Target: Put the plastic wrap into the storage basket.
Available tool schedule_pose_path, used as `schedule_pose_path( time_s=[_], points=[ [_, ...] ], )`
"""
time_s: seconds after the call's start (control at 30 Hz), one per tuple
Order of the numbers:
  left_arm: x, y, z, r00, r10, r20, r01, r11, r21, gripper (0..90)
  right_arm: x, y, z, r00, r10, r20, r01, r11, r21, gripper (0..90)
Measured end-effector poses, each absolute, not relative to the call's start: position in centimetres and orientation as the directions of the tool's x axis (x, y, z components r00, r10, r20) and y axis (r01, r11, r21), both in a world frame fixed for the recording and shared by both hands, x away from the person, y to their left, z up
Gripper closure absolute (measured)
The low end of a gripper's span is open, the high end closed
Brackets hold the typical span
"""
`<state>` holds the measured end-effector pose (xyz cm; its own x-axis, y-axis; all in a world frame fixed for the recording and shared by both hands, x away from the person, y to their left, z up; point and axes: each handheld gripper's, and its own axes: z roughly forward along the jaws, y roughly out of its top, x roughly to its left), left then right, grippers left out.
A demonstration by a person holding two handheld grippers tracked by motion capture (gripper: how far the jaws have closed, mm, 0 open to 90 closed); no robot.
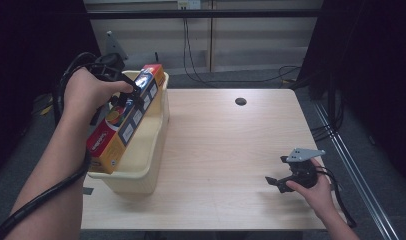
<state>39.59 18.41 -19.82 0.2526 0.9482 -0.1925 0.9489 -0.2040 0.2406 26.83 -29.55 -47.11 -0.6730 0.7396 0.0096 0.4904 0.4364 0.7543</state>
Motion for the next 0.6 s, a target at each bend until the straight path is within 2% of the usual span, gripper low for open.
schedule_pose_path(
  time_s=[0.6],
  points=[
    [39.4, 19.5, -21.0, 0.216, 0.960, -0.177, 0.957, -0.173, 0.232, 40.6, 26.9, -29.4, -47.0, -0.674, 0.739, 0.006, 0.488, 0.440, 0.754, 3.4]
  ],
)
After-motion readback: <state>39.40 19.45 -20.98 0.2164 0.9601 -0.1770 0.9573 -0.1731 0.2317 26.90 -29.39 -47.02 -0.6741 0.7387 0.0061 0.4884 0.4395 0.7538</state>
